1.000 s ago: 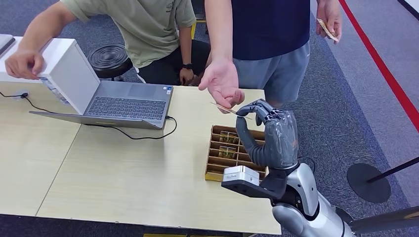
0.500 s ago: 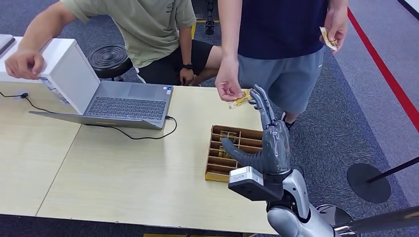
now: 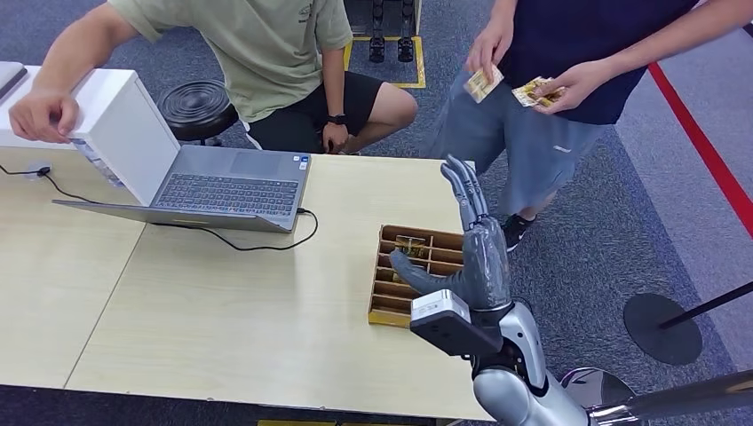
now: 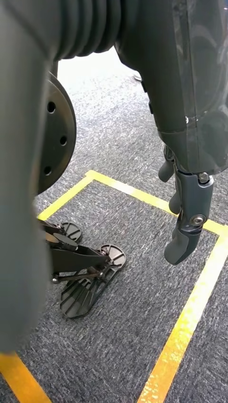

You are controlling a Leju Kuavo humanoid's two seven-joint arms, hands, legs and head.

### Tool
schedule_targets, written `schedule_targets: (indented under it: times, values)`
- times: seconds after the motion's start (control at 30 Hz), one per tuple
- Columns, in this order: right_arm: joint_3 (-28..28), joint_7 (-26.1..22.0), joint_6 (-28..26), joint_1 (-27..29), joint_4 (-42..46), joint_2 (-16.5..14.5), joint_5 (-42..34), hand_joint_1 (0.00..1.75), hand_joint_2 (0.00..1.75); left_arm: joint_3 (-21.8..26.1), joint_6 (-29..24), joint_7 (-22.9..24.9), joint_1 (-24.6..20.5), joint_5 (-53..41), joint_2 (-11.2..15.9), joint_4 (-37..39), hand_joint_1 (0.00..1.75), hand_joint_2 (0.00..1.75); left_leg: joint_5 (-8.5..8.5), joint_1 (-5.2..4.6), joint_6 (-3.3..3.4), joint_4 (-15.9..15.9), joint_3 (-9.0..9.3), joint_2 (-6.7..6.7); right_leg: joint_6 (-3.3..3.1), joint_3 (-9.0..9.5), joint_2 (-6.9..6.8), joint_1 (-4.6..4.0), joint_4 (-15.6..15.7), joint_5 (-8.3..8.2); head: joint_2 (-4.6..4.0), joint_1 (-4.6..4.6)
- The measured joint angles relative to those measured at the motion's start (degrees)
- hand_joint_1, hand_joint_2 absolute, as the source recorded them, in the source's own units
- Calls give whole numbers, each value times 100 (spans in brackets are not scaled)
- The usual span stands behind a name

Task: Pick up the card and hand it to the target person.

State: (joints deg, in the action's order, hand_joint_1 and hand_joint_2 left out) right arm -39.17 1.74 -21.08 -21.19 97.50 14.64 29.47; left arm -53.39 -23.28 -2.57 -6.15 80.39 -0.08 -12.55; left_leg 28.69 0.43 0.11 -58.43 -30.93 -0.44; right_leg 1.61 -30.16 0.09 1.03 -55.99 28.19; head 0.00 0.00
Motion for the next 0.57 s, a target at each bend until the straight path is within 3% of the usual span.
schedule_targets:
  times: [0.17, 0.57]
  values:
    - [119, -152, 616, -4, -171, 467, -902, 0, 175, 8, 38, 36, 8, 13, -13, 12, 0, 0, -3, 1, 2, 2, 2, -14, 1, 8, -14, -1, 7, 0, 0, 0]
    - [370, 122, 688, 490, 83, 883, -866, 0, 175, 41, 124, 5, 13, 46, -17, 42, 0, 0, 0, -1, 1, 1, 3, -20, 0, 8, -20, 0, 6, 5, 0, 0]
